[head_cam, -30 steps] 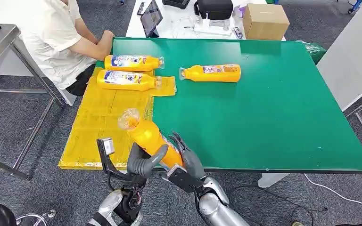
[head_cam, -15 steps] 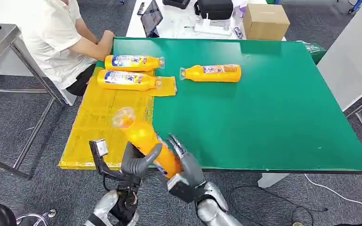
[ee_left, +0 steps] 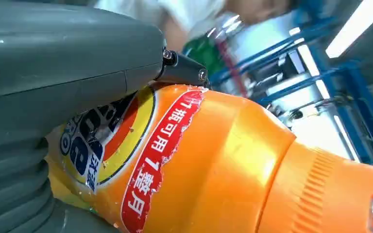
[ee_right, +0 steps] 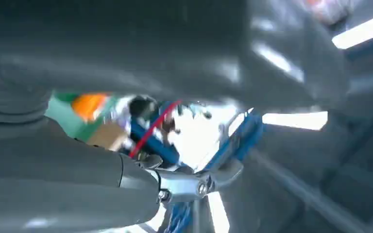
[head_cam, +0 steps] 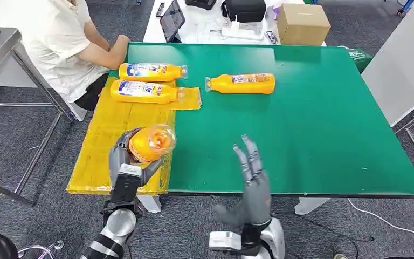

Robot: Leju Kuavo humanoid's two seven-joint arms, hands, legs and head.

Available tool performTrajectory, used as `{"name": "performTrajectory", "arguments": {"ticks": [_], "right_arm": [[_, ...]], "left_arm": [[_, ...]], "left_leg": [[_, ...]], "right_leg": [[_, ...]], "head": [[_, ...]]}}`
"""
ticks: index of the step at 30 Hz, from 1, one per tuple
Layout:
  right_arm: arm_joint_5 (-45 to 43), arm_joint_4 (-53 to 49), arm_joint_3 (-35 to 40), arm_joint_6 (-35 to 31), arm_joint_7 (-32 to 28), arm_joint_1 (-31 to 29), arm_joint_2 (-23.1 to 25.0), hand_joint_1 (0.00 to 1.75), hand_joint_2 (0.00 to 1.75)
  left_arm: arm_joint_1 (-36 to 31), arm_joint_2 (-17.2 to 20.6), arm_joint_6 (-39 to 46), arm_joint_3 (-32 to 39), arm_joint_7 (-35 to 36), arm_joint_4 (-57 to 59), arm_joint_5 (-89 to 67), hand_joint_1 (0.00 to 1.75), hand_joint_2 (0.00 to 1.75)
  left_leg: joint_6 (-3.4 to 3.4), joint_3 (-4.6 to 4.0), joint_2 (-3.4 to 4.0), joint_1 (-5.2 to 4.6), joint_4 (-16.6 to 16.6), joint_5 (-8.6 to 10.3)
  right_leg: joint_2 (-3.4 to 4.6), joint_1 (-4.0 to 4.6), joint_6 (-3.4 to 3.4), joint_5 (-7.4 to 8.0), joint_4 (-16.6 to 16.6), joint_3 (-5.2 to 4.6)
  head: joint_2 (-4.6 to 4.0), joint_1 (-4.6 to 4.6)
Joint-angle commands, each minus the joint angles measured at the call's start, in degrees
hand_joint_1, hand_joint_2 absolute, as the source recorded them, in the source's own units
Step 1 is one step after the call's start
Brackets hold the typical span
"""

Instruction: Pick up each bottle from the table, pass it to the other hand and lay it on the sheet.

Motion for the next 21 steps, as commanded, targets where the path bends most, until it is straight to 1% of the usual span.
{"name": "performTrajectory", "arguments": {"ticks": [1, 2, 3, 4, 5, 6, 7, 8, 11, 12, 13, 14, 15, 16, 17, 18, 19, 20, 21], "right_arm": [[-8.42, 4.12, 2.21, 0.13, -0.02, -1.72, -1.13, 0.0, 0.0], [-10.29, 6.78, 4.07, 0.13, -0.02, -3.17, -1.28, 0.0, 0.0], [-11.38, 8.16, 5.22, 0.13, -0.02, -4.22, -1.21, 0.0, 0.0], [-13.26, 10.06, 7.28, 0.13, -0.02, -5.36, -1.41, 0.0, 0.0], [-13.26, 10.06, 7.28, 0.13, -0.02, -5.36, -1.41, 0.0, 0.0], [-15.36, 12.26, 9.27, 0.13, -0.02, -6.69, -1.29, 0.0, 0.0], [-15.55, 12.9, 9.47, 0.13, -0.02, -6.93, -1.03, 0.0, 0.0], [-16.86, 13.3, 9.68, 0.72, -0.02, -7.09, -1.62, 0.0, 0.0], [-16.86, 13.3, 9.68, 0.72, -0.02, -7.09, -1.62, 0.0, 0.0], [-16.86, 13.3, 9.68, 0.72, -0.02, -7.09, -1.62, 0.0, 0.0], [-16.86, 13.3, 9.68, 0.72, -0.02, -7.09, -1.62, 0.0, 0.0], [-17.73, 15.16, 10.62, 0.13, -0.02, -7.82, -1.31, 0.0, 0.0], [-17.73, 15.16, 10.62, 0.13, -0.02, -7.82, -1.31, 0.0, 0.0], [-17.92, 15.88, 10.63, 0.13, -0.02, -8.16, -1.16, 0.0, 0.0], [-17.92, 15.88, 10.63, 0.13, -0.02, -8.16, -1.16, 0.0, 0.0], [-18.59, 16.81, 10.13, 0.13, -0.02, -8.4, -0.87, 0.0, 0.0], [-18.93, 17.03, 10.08, 0.13, -0.02, -8.42, -0.89, 0.0, 0.0], [-19.31, 17.28, 10.07, 0.13, -0.02, -8.45, -0.89, 0.0, 0.0], [-19.31, 17.28, 10.07, 0.13, -0.02, -8.45, -0.89, 0.0, 0.0]], "left_arm": [[-11.48, 3.62, -4.69, 0.63, 17.52, 21.56, -20.7, 1.75, 1.75], [-14.17, 3.28, -5.56, 0.52, 18.08, 26.05, -21.43, 1.75, 1.75], [-17.44, 3.1, -7.76, -1.05, 20.09, 31.76, -24.87, 1.75, 1.75], [-20.42, 1.89, -12.67, -1.11, 21.03, 37.29, -24.68, 1.75, 1.75], [-20.42, 1.89, -12.67, -1.11, 21.03, 37.29, -24.68, 1.75, 1.75], [-23.54, 0.89, -16.53, -1.91, 22.59, 43.29, -25.6, 1.75, 1.75], [-24.14, 0.78, -17.19, -2.22, 23.29, 44.65, -26.08, 1.75, 1.75], [-24.66, 0.59, -18.59, -1.53, 24.38, 45.8, -27.17, 1.75, 1.75], [-24.66, 0.59, -18.59, -1.53, 24.38, 45.8, -27.17, 1.75, 1.75], [-24.66, 0.59, -18.59, -1.53, 24.38, 45.8, -27.17, 1.75, 1.75], [-24.66, 0.59, -18.59, -1.53, 24.38, 45.8, -27.17, 1.75, 1.75], [-25.54, 0.85, -18.95, -1.29, 25.56, 48.21, -27.41, 1.75, 1.75], [-25.54, 0.85, -18.95, -1.29, 25.56, 48.21, -27.41, 1.75, 1.75], [-26.05, 1.11, -19.38, -1.06, 25.94, 48.92, -27.31, 1.75, 1.75], [-26.05, 1.11, -19.38, -1.06, 25.94, 48.92, -27.31, 1.43, 1.75], [-27.06, 1.32, -19.72, -0.48, 25.79, 50.67, -26.96, 0.26, 1.75], [-27.28, 1.28, -19.64, -0.29, 25.63, 51.08, -26.85, 0.26, 1.75], [-27.43, 1.21, -19.5, -0.16, 25.57, 51.43, -26.82, 0.26, 1.75], [-27.43, 1.21, -19.5, -0.16, 25.57, 51.43, -26.82, 0.02, 1.75]], "left_leg": [[0.07, 0.26, -0.01, 0.02, -0.04, -0.03], [0.03, 0.38, -0.05, 0.04, -0.2, 0.04], [0.02, 0.21, -0.06, 0.04, -0.12, 0.05], [0.05, 0.46, -0.13, 0.1, -0.24, 0.1], [0.05, 0.31, -0.24, 0.06, -0.16, 0.11], [0.09, 0.4, -0.26, 0.06, -0.19, 0.13], [0.06, 0.2, -0.02, 0.03, -0.09, 0.09], [0.04, 0.22, -0.02, 0.04, -0.09, 0.12], [0.02, 0.26, -0.02, 0.02, -0.11, 0.11], [0.04, 0.39, 0.0, 0.05, -0.14, 0.09], [0.01, 0.28, 0.06, 0.02, -0.07, 0.09], [0.05, 0.53, 0.18, 0.05, -0.14, 0.03], [0.01, 0.35, 0.13, 0.03, -0.09, 0.08], [0.03, 0.52, 0.2, 0.04, -0.15, 0.06], [0.0, 0.42, 0.16, 0.05, -0.1, 0.07], [0.02, 0.51, 0.19, 0.05, -0.14, 0.06], [0.01, 0.42, 0.16, 0.03, -0.1, 0.07], [0.03, 0.58, 0.26, 0.05, -0.17, 0.07], [0.05, 0.63, 0.27, 0.06, -0.19, 0.06]], "right_leg": [[-0.12, 0.07, -0.21, -0.06, -0.02, 0.28], [-0.14, 0.09, -0.19, 0.0, -0.2, 0.41], [-0.11, 0.06, -0.1, 0.02, -0.14, 0.24], [-0.24, 0.15, -0.24, 0.05, -0.28, 0.53], [-0.29, 0.1, -0.16, 0.03, -0.19, 0.42], [-0.32, 0.11, -0.21, 0.03, -0.22, 0.53], [-0.05, 0.06, -0.12, 0.05, -0.1, 0.24], [-0.06, 0.07, -0.15, 0.07, -0.11, 0.29], [-0.1, 0.04, -0.23, 0.12, -0.11, 0.29], [-0.09, 0.09, -0.31, 0.11, -0.15, 0.46], [0.03, 0.05, -0.22, 0.13, -0.07, 0.33], [0.09, 0.11, -0.34, 0.12, -0.16, 0.55], [0.09, 0.06, -0.24, 0.15, -0.09, 0.36], [0.1, 0.1, -0.34, 0.15, -0.15, 0.5], [0.09, 0.08, -0.28, 0.15, -0.1, 0.4], [0.09, 0.11, -0.33, 0.16, -0.14, 0.48], [0.09, 0.07, -0.27, 0.15, -0.08, 0.38], [0.15, 0.11, -0.34, 0.18, -0.16, 0.5], [0.14, 0.13, -0.39, 0.18, -0.19, 0.58]], "head": [[0.0, 0.02], [0.0, 0.0], [0.0, -0.02], [0.0, 0.02], [0.0, 0.04], [0.0, 0.02], [0.0, 0.02], [0.0, 0.02], [0.0, 0.02], [0.0, 0.02], [0.0, 0.02], [0.0, 0.0], [0.0, 0.0], [0.0, 0.02], [0.0, 0.02], [0.0, 0.0], [0.0, 0.0], [0.0, 0.02], [0.0, 0.0]]}}
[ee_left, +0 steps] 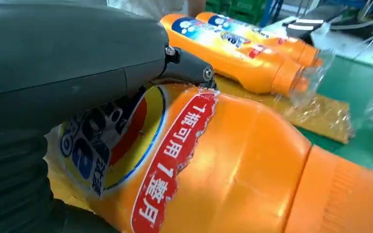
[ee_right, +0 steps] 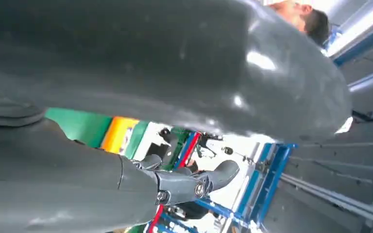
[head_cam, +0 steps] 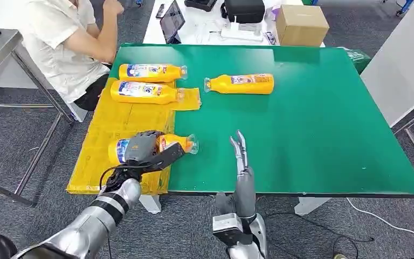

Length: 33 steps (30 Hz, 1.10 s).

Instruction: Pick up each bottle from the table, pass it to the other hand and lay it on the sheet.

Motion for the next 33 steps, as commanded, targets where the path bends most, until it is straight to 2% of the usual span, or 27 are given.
{"name": "performTrajectory", "arguments": {"ticks": [1, 8, 17, 22, 23, 27, 31, 33], "right_arm": [[-1.82, 7.93, 1.74, -0.42, -0.18, -3.4, -1.2, 0.0, 0.0], [-3.56, 9.66, 1.37, -0.42, -0.18, -3.75, -1.46, 0.0, 0.0], [-3.51, 9.88, 0.48, -0.42, -0.18, -3.18, -1.65, 0.0, 0.0], [-2.14, 8.33, -1.02, -0.42, -0.18, -1.4, -1.8, 0.0, 0.0], [-1.71, 8.65, -1.65, -0.42, -0.18, -1.05, -1.4, 0.0, 0.0], [-1.07, 8.91, -2.17, -0.42, -0.18, -0.47, -1.04, 0.0, 0.0], [-0.65, 8.93, -2.05, -0.42, -0.18, -0.19, -1.22, 0.0, 0.0], [0.76, 8.98, -2.58, -0.42, -0.18, -0.06, -1.39, 0.0, 0.0]], "left_arm": [[-3.99, 0.71, -0.88, 0.4, 0.42, 12.91, 0.8, 0.0, 1.75], [-4.96, 0.38, -5.71, -0.98, 0.82, 14.2, -0.32, 0.0, 1.75], [-4.28, -0.06, -3.88, -3.9, -0.52, 10.76, -3.34, 0.0, 1.75], [5.59, -1.08, 3.5, -0.46, -10.45, -7.93, 4.52, 0.0, 1.75], [8.44, -0.86, 7.72, -0.08, -10.61, -12.44, 4.44, 0.0, 1.75], [11.96, -0.59, 11.32, 0.79, -12.07, -18.94, 6.62, 0.0, 1.75], [13.92, 0.67, 12.58, -0.91, -12.41, -23.64, 4.84, 0.0, 1.75], [15.01, 0.98, 12.03, -1.73, -11.77, -26.31, 5.0, 0.0, 1.75]], "left_leg": [[0.05, 0.22, 0.2, 0.03, -0.08, -0.02], [0.07, 0.16, 0.01, 0.02, -0.06, -0.01], [0.08, 0.22, 0.04, 0.01, -0.08, 0.0], [0.08, 0.26, 0.01, -0.01, -0.11, -0.02], [0.05, 0.15, 0.04, -0.04, -0.1, 0.01], [0.08, 0.29, 0.07, 0.01, -0.09, -0.12], [0.01, 0.03, 0.09, 0.01, -0.03, -0.09], [0.04, 0.17, 0.11, 0.03, -0.05, -0.14]], "right_leg": [[0.13, 0.06, -0.12, 0.05, -0.1, 0.17], [0.0, 0.04, -0.1, -0.02, -0.08, 0.21], [-0.01, 0.06, -0.16, -0.01, -0.1, 0.27], [-0.04, 0.04, -0.15, -0.05, -0.15, 0.33], [0.02, -0.01, -0.09, -0.03, -0.1, 0.18], [0.0, 0.06, -0.19, -0.13, -0.14, 0.36], [0.04, 0.05, -0.15, -0.06, -0.05, 0.04], [0.02, 0.08, -0.22, -0.12, -0.08, 0.18]], "head": [[0.0, -0.02], [0.0, 0.02], [0.0, -0.02], [0.0, -0.02], [0.0, 0.0], [0.0, 0.04], [0.0, -0.02], [0.0, 0.0]]}}
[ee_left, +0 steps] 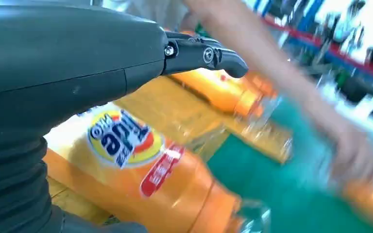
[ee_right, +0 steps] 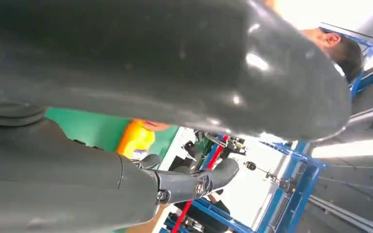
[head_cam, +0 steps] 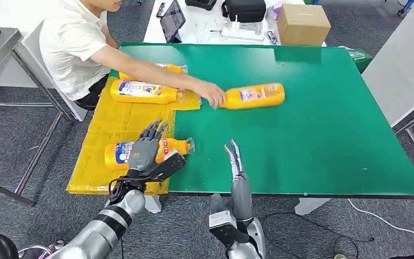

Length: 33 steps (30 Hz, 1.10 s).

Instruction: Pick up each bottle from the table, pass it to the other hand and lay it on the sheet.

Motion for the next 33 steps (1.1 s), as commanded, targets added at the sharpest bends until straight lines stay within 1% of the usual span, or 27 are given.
{"name": "performTrajectory", "arguments": {"ticks": [1, 3, 4, 6, 7, 8, 9, 10, 11, 13, 14, 15, 16, 17, 19, 20, 21, 22, 23, 24, 25, 26, 29, 30, 31, 32, 33], "right_arm": [[1.61, 2.82, -1.99, -0.13, -0.16, -0.09, -0.93, 0.0, 0.0], [1.61, 2.82, -1.99, -0.13, -0.16, -0.09, -0.93, 0.0, 0.0], [3.44, 2.81, -3.09, -0.13, -0.16, 0.07, -0.96, 0.0, 0.0], [8.39, 4.48, -6.23, -0.13, -0.16, 0.14, -0.68, 0.0, 0.0], [21.93, 14.42, -14.2, -0.13, 2.27, -1.69, 0.03, 0.0, 0.0], [28.21, 16.93, -19.05, -0.13, 2.47, -2.62, -0.12, 0.0, 1.75], [35.17, 17.68, -25.04, -0.13, 1.75, -2.88, 0.58, 0.0, 1.75], [43.06, 17.72, -30.76, -0.13, 3.98, -3.6, 0.09, 0.0, 1.75], [47.49, 18.35, -35.29, -0.13, 5.72, -4.58, -0.88, 0.0, 1.75], [53.32, 16.97, -39.69, -0.13, 7.38, -5.74, -2.93, 0.0, 1.75], [56.53, 17.36, -40.74, -0.13, 9.7, -6.61, -4.02, 0.0, 1.75], [57.96, 17.84, -40.64, -0.13, 11.33, -7.25, -4.93, 0.0, 1.75], [57.96, 17.84, -40.64, -0.13, 11.33, -7.25, -4.93, 0.0, 1.75], [57.96, 17.84, -40.64, -0.13, 11.33, -7.25, -4.93, 0.0, 1.75], [57.96, 17.84, -40.64, -0.13, 11.33, -7.25, -4.93, 0.0, 1.75], [61.12, 20.0, -39.33, -0.13, 15.93, -8.22, -5.98, 0.0, 1.75], [62.15, 20.95, -36.95, -0.13, 18.91, -8.79, -7.65, 0.0, 1.75], [63.36, 23.11, -35.29, -0.13, 21.73, -9.83, -9.2, 0.0, 1.75], [62.85, 24.39, -34.5, -0.13, 22.07, -10.58, -9.85, 0.0, 1.75], [63.94, 25.55, -32.68, -0.13, 23.37, -11.44, -10.92, 0.0, 1.75], [64.38, 26.15, -30.98, -0.13, 24.48, -12.2, -11.51, 0.0, 1.75], [64.29, 26.69, -29.94, -0.13, 24.67, -12.71, -11.68, 0.0, 1.75], [64.19, 27.41, -27.51, -0.13, 25.95, -13.8, -11.5, 0.0, 1.75], [63.35, 28.9, -25.47, -0.13, 27.65, -14.54, -11.73, 0.0, 1.75], [63.35, 28.9, -25.47, -0.13, 27.65, -14.54, -11.73, 0.0, 1.75], [62.83, 30.28, -24.48, -0.13, 28.47, -15.24, -12.02, 0.0, 1.75], [62.2, 33.1, -24.62, -0.13, 28.35, -16.57, -11.93, 0.0, 1.75]], "left_arm": [[5.96, 1.9, 0.66, -0.66, 0.23, -14.37, -0.73, 0.0, 1.75], [5.96, 1.9, 0.66, -0.66, 0.23, -14.37, -0.73, 0.0, 1.75], [6.33, 2.15, -0.03, -1.59, 0.43, -15.51, -0.42, 0.0, 1.75], [7.09, 2.37, 0.23, -2.2, -0.34, -17.23, 0.84, 0.0, 1.75], [8.98, 2.73, 0.57, -2.66, -1.56, -20.09, 2.06, 0.0, 1.75], [10.86, 2.32, 1.11, -1.94, -3.65, -22.91, 6.19, 0.0, 1.75], [12.35, 2.09, 1.05, -1.47, -6.02, -24.88, 10.3, 0.0, 1.75], [13.95, 0.79, -0.26, 0.25, -8.36, -27.2, 18.78, 0.0, 1.75], [14.67, 0.04, -0.45, 2.25, -8.88, -27.87, 24.82, 0.0, 1.75], [14.15, -0.18, 1.13, 4.6, -10.21, -26.99, 29.37, 0.0, 1.75], [13.88, -0.33, 1.7, 5.5, -11.06, -26.57, 31.18, 0.0, 1.75], [13.57, -0.17, 1.69, 5.55, -11.49, -26.06, 31.8, 0.0, 1.75], [13.57, -0.17, 1.69, 5.55, -11.49, -26.06, 31.8, 0.0, 1.75], [13.57, -0.17, 1.69, 5.55, -11.49, -26.06, 31.8, 0.0, 1.75], [13.57, -0.17, 1.69, 5.55, -11.49, -26.06, 31.8, 0.0, 1.75], [13.5, -0.24, 1.56, 5.44, -11.72, -25.66, 32.21, 0.0, 1.75], [13.66, -0.32, 0.71, 5.37, -12.0, -25.68, 33.63, 0.0, 1.75], [13.84, -0.45, -0.04, 5.23, -12.02, -25.68, 34.75, 0.0, 1.75], [13.91, -0.51, -0.32, 5.08, -12.12, -25.73, 35.26, 0.0, 1.75], [13.87, -0.43, -0.54, 4.73, -12.38, -25.78, 35.61, 0.0, 1.75], [13.79, -0.45, -0.54, 4.42, -12.56, -25.89, 35.82, 0.0, 1.75], [13.77, -0.52, -0.56, 4.27, -12.62, -26.02, 36.04, 0.0, 1.75], [13.73, -0.58, -0.91, 3.48, -12.63, -26.11, 36.37, 0.0, 1.75], [13.62, -0.67, -1.05, 3.16, -12.44, -25.91, 36.66, 0.0, 1.75], [13.62, -0.67, -1.05, 3.16, -12.44, -25.91, 36.66, 0.0, 1.75], [13.58, -0.61, -1.16, 2.8, -12.47, -25.77, 36.7, 0.0, 1.75], [13.1, -0.11, 0.0, 1.49, -13.2, -25.3, 38.68, 0.0, 1.75]], "left_leg": [[0.08, 0.24, 0.11, 0.04, -0.04, -0.08], [0.05, 0.1, 0.09, 0.01, -0.04, -0.03], [0.09, 0.25, 0.11, 0.03, -0.04, -0.09], [0.1, 0.25, 0.06, 0.02, -0.06, -0.08], [0.12, 0.34, 0.08, 0.04, -0.06, -0.11], [0.09, 0.28, 0.03, 0.02, -0.11, -0.05], [0.08, 0.27, 0.04, 0.01, -0.17, -0.01], [0.07, 0.22, 0.02, -0.01, -0.14, -0.01], [0.13, 0.35, 0.03, -0.01, -0.17, -0.04], [0.11, 0.13, -0.08, -0.06, -0.07, 0.0], [0.09, 0.04, -0.11, -0.04, -0.04, 0.0], [0.18, 0.29, -0.09, -0.02, -0.04, -0.09], [0.09, 0.01, -0.11, -0.05, -0.03, 0.0], [0.15, 0.17, -0.12, -0.05, -0.02, -0.04], [0.1, 0.11, -0.09, -0.03, -0.03, -0.04], [0.08, 0.06, -0.1, -0.04, -0.03, -0.02], [0.08, 0.07, -0.08, -0.01, -0.03, -0.03], [0.14, 0.39, 0.01, 0.02, -0.07, -0.13], [0.1, 0.16, 0.01, -0.02, -0.04, -0.06], [0.12, 0.31, 0.1, 0.0, -0.06, -0.12], [0.12, 0.2, 0.06, -0.02, -0.04, -0.08], [0.1, 0.09, 0.02, -0.02, -0.02, -0.04], [0.15, 0.23, 0.13, -0.01, 0.0, -0.12], [0.11, 0.12, 0.11, -0.01, 0.01, -0.08], [0.19, 0.43, 0.22, 0.01, -0.01, -0.2], [0.09, 0.15, 0.09, 0.0, -0.01, -0.08], [0.11, 0.27, 0.08, 0.01, -0.03, -0.1]], "right_leg": [[0.02, 0.08, -0.12, -0.07, -0.07, 0.24], [0.04, 0.03, -0.04, -0.03, -0.05, 0.1], [0.02, 0.08, -0.11, -0.07, -0.09, 0.27], [-0.03, 0.07, -0.11, -0.08, -0.1, 0.29], [-0.02, 0.09, -0.15, -0.1, -0.12, 0.37], [-0.04, 0.06, -0.09, -0.07, -0.16, 0.33], [-0.01, 0.03, -0.04, -0.01, -0.21, 0.31], [-0.02, 0.01, -0.02, -0.02, -0.17, 0.26], [-0.04, 0.03, -0.06, -0.04, -0.24, 0.43], [-0.12, -0.03, -0.01, -0.04, -0.12, 0.22], [-0.1, -0.02, 0.0, -0.03, -0.09, 0.14], [-0.15, 0.04, -0.11, -0.1, -0.16, 0.44], [-0.08, -0.03, 0.01, -0.01, -0.08, 0.13], [-0.13, 0.0, -0.07, -0.04, -0.12, 0.32], [-0.08, 0.0, -0.06, -0.04, -0.1, 0.24], [-0.07, -0.01, -0.03, -0.03, -0.09, 0.17], [-0.05, 0.01, -0.03, -0.02, -0.1, 0.18], [-0.04, 0.09, -0.21, -0.1, -0.17, 0.5], [0.01, 0.02, -0.05, -0.04, -0.12, 0.24], [0.07, 0.06, -0.12, -0.06, -0.15, 0.38], [0.03, 0.02, -0.05, -0.04, -0.12, 0.27], [0.01, 0.01, -0.01, -0.02, -0.09, 0.17], [0.09, 0.04, -0.08, -0.05, -0.11, 0.31], [0.09, 0.03, -0.04, -0.02, -0.07, 0.19], [0.13, 0.09, -0.18, -0.09, -0.14, 0.5], [0.07, 0.04, -0.07, -0.03, -0.09, 0.23], [0.02, 0.06, -0.14, -0.07, -0.1, 0.35]], "head": [[0.0, 0.02], [0.0, 0.02], [0.0, 0.04], [0.0, 0.02], [0.0, 0.04], [0.0, 0.02], [0.0, 0.04], [0.0, 0.04], [0.0, 0.02], [0.0, 0.02], [0.0, 0.04], [0.0, 0.02], [0.0, 0.04], [0.0, 0.04], [0.0, 0.04], [0.0, 0.02], [0.0, 0.04], [0.0, 0.02], [0.0, -0.02], [0.0, 0.02], [0.0, 0.02], [0.0, 0.02], [0.0, 0.02], [0.0, 0.02], [0.0, 0.04], [0.0, 0.04], [0.0, 0.02]]}}
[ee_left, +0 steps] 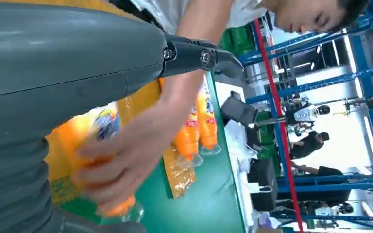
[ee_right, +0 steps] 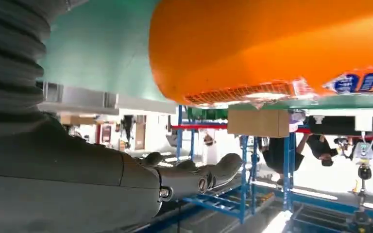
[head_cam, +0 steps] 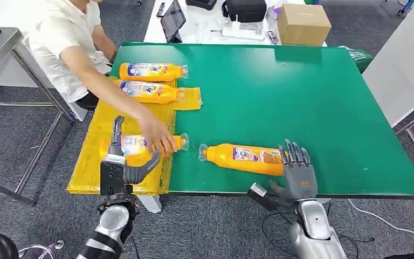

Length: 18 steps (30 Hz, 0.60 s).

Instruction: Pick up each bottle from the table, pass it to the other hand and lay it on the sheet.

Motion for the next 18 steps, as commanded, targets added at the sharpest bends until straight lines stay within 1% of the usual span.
{"name": "performTrajectory", "arguments": {"ticks": [1, 2, 3, 6, 9, 11, 12, 13, 14, 15, 16, 17, 18], "right_arm": [[-2.13, 13.19, 7.82, 0.15, 2.93, -7.13, -2.53, 0.0, 1.75], [-3.05, 15.46, 8.42, 0.15, 3.21, -8.38, -2.78, 0.0, 1.75], [-4.21, 16.81, 8.12, 0.15, 2.75, -9.13, -2.7, 0.0, 1.75], [-8.46, 22.23, 7.27, 0.15, -0.1, -12.63, -1.8, 0.0, 1.75], [-9.78, 23.73, 7.0, 0.15, -0.91, -13.6, -1.09, 0.0, 1.75], [-8.98, 24.46, 7.52, 0.15, -0.3, -13.86, -0.92, 0.0, 1.75], [-9.82, 26.78, 7.42, 0.15, -0.23, -14.71, -0.42, 0.0, 1.75], [-10.74, 30.78, 7.55, 1.04, 0.56, -16.26, -0.16, 0.0, 1.75], [-10.76, 31.95, 7.67, 2.0, 1.77, -16.78, -0.14, 0.0, 1.75], [-9.97, 34.2, 8.09, 5.88, 7.47, -18.13, -0.28, 0.0, 1.75], [-9.98, 34.22, 8.15, 6.12, 7.6, -18.32, -0.38, 0.0, 1.75], [-10.64, 34.11, 7.87, 5.87, 8.28, -18.42, -0.46, 0.0, 1.75], [-9.12, 35.39, 9.01, 8.62, 12.28, -19.24, -0.96, 0.0, 1.75]], "left_arm": [[-1.5, 0.32, 0.67, -2.46, -0.5, 1.67, 2.69, 0.0, 1.75], [-1.46, 0.29, 0.48, -2.6, -0.43, 1.46, 2.54, 0.0, 1.75], [-1.51, 0.28, 0.26, -2.75, -0.43, 1.43, 2.54, 0.0, 1.75], [-1.89, 0.17, -0.33, -3.52, -0.46, 1.58, 2.51, 0.0, 1.75], [-2.05, 0.09, -0.46, -3.78, -0.45, 1.61, 2.54, 0.0, 1.75], [-2.14, 0.13, -0.63, -4.01, -0.45, 1.64, 2.56, 0.0, 1.75], [-2.27, 0.1, -0.79, -4.25, -0.45, 1.72, 2.59, 0.0, 1.75], [-2.41, 0.11, -1.11, -4.6, -0.46, 1.85, 2.64, 0.0, 1.75], [-2.45, 0.07, -1.18, -4.71, -0.34, 1.92, 2.66, 0.0, 1.75], [-2.45, -0.04, -1.24, -4.91, 0.24, 1.93, 2.48, 0.0, 1.75], [-2.42, -0.1, -1.21, -4.97, 0.31, 1.92, 2.43, 0.0, 1.75], [-2.37, -0.09, -1.32, -5.17, 0.39, 1.73, 2.38, 0.0, 1.75], [-2.35, -0.08, -1.4, -5.4, 0.67, 1.65, 2.17, 0.0, 1.75]], "left_leg": [[0.05, 0.28, 0.13, 0.04, -0.06, -0.06], [0.07, 0.36, 0.17, 0.06, -0.05, -0.09], [0.05, 0.22, 0.1, 0.03, -0.04, -0.05], [0.07, 0.18, 0.1, 0.02, -0.02, -0.05], [0.1, 0.3, 0.18, 0.02, -0.02, -0.08], [0.05, 0.15, 0.1, 0.01, -0.02, -0.02], [0.07, 0.28, 0.14, 0.03, -0.03, -0.06], [0.04, 0.21, 0.11, 0.04, -0.02, -0.04], [0.06, 0.32, 0.16, 0.06, -0.04, -0.07], [0.05, 0.26, 0.13, 0.05, -0.03, -0.05], [0.03, 0.19, 0.13, 0.05, -0.01, -0.03], [0.06, 0.31, 0.16, 0.04, -0.02, -0.06], [0.05, 0.27, 0.14, 0.04, -0.01, -0.05]], "right_leg": [[0.03, 0.09, -0.2, -0.02, -0.08, 0.26], [0.06, 0.11, -0.24, -0.03, -0.09, 0.32], [0.03, 0.06, -0.15, -0.01, -0.07, 0.2], [0.03, 0.06, -0.12, -0.01, -0.05, 0.16], [0.08, 0.07, -0.17, -0.03, -0.07, 0.27], [0.03, 0.04, -0.11, -0.01, -0.03, 0.13], [0.04, 0.08, -0.19, -0.03, -0.05, 0.25], [0.03, 0.08, -0.15, -0.01, -0.05, 0.19], [0.05, 0.11, -0.22, -0.03, -0.07, 0.29], [0.04, 0.09, -0.17, -0.02, -0.06, 0.23], [0.06, 0.08, -0.12, 0.01, -0.05, 0.15], [0.05, 0.09, -0.19, -0.02, -0.06, 0.26], [0.05, 0.08, -0.15, -0.01, -0.05, 0.21]], "head": [[0.0, -0.02], [0.0, -0.02], [0.0, -0.04], [0.0, 0.0], [0.0, -0.02], [0.0, -0.02], [0.0, -0.02], [0.0, -0.02], [0.0, -0.02], [0.0, -0.02], [0.0, -0.02], [0.0, -0.02], [0.0, -0.02]]}}
